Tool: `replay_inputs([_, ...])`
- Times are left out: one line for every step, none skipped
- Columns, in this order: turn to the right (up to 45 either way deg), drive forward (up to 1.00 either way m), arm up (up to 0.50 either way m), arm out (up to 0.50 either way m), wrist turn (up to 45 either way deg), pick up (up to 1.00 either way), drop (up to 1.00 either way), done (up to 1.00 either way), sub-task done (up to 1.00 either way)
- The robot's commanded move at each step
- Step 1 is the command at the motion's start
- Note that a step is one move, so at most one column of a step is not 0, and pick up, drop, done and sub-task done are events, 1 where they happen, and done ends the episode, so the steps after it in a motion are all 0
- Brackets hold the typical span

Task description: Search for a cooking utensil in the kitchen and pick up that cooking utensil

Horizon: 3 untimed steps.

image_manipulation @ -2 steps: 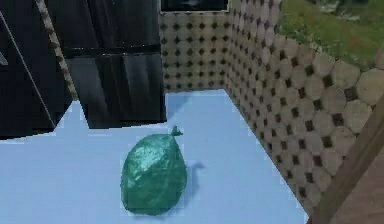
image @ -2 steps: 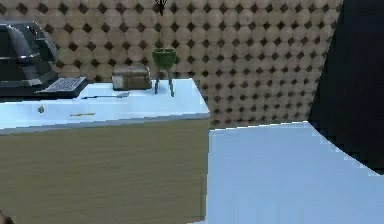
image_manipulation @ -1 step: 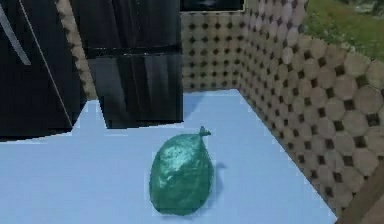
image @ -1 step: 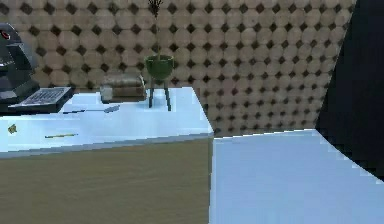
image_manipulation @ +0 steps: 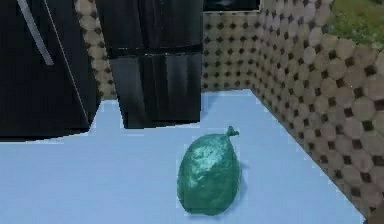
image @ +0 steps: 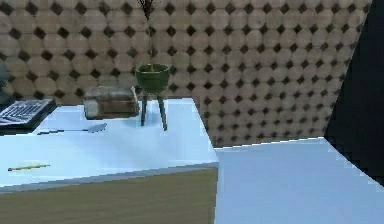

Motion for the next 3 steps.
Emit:
replay_inputs([45.0,0.0,0.0,0.0,0.0,0.0,0.0,0.0,0.0])
replay_inputs([15.0,0.0,0.0,0.0,0.0,0.0,0.0,0.0,0.0])
replay_inputs([0.0,0.45,0.0,0.0,0.0,0.0,0.0,0.0,0.0])
